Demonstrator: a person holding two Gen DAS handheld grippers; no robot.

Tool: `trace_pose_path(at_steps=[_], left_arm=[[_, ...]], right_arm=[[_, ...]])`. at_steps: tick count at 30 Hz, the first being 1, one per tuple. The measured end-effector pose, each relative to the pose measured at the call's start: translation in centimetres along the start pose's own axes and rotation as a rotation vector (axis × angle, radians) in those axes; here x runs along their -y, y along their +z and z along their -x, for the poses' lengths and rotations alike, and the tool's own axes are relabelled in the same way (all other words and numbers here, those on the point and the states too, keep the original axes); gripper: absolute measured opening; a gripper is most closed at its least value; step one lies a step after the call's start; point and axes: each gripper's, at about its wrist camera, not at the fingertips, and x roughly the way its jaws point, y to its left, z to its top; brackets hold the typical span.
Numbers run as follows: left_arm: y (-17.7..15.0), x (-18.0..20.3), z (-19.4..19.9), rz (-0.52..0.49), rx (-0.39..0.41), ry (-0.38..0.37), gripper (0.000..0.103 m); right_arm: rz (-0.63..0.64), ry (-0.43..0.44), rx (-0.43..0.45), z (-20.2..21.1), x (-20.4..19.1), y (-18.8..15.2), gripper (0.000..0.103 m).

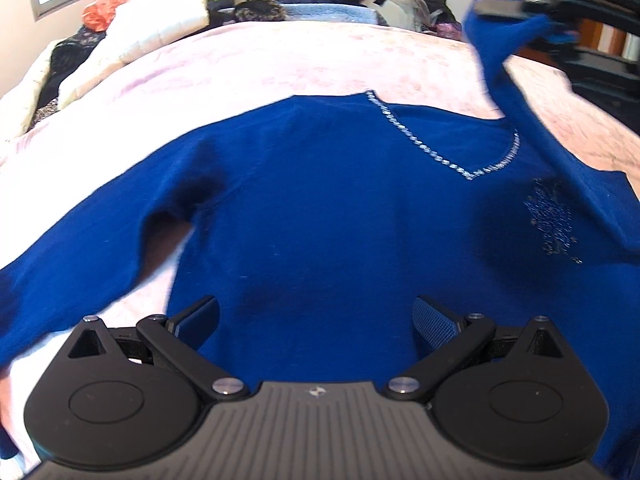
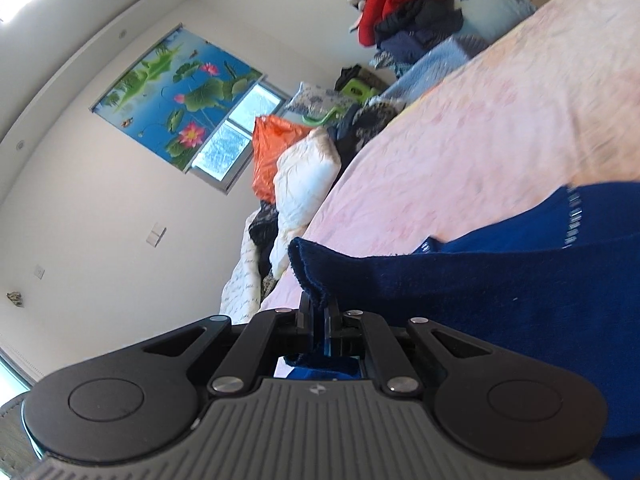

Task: Fold small clothes
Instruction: 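Carry the held sleeve across the sweater body with the right gripper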

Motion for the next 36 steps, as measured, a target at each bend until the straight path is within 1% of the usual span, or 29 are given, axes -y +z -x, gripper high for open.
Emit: trace_pose_path(at_steps=[2,5,9,12,14,19,21,22,24,25,26,28,30,32,34,36], left_arm=[[0.1,-0.8,0.3,0.014,0.005,0.013,0.103],[0.1,-2.0,0.7,0.044,0.016,0.031,0.103],[-0.1,-3.5,0.9,0.076,0.015,0.05,0.103],[-0.4,-4.3,0.6,0.096,-0.003,0.046,0.103],[-0.6,-4.8,0.5,0.106,-0.008,0.049,0.103],[-1.1,-5.5,0.4,0.12,-0.025,0.058,0.103],[-1.1,-5.7,0.5,0.123,-0.022,0.069,0.103],[-1.1,-5.9,0.6,0.125,-0.021,0.073,0.103],[-1.1,-6.3,0.8,0.134,-0.02,0.079,0.103],[-1.2,-6.6,1.0,0.141,-0.02,0.079,0.103],[-1.2,-6.8,1.0,0.147,-0.02,0.081,0.103],[-1.3,-7.3,1.1,0.162,-0.019,0.09,0.103],[-1.3,-7.8,1.0,0.178,-0.023,0.098,0.103],[-1.4,-8.3,1.0,0.198,-0.03,0.096,0.103],[-1.6,-8.7,1.0,0.218,-0.037,0.094,0.103],[-1.7,-8.9,1.1,0.226,-0.038,0.098,0.103]], right_arm=[[-0.018,0.002,-0.022,-2.3,0.0,-0.2,0.009],[-0.039,-0.002,-0.081,-5.9,0.1,-0.8,0.009],[-0.03,-0.018,-0.155,-9.7,-0.5,-2.3,0.011],[-0.034,-0.034,-0.197,-11.7,-0.8,-3.0,0.011],[-0.026,-0.049,-0.208,-12.5,-0.9,-3.2,0.011],[-0.032,-0.031,-0.229,-14.3,-1.1,-3.1,0.01],[-0.038,-0.038,-0.248,-15.1,-0.9,-3.4,0.011],[-0.046,-0.049,-0.26,-15.6,-0.6,-3.6,0.016],[-0.053,-0.088,-0.279,-16.6,0.0,-4.1,0.019],[-0.054,-0.11,-0.29,-17.0,0.3,-4.4,0.024],[-0.056,-0.12,-0.298,-17.1,0.5,-4.8,0.027],[-0.043,-0.112,-0.305,-16.6,0.0,-5.3,0.027],[-0.011,-0.098,-0.307,-15.6,-1.0,-5.7,0.033],[-0.003,-0.104,-0.296,-14.7,-1.2,-6.0,0.054],[0.003,-0.128,-0.313,-14.7,-0.8,-6.2,0.059],[-0.004,-0.172,-0.338,-15.0,0.0,-6.6,0.06]])
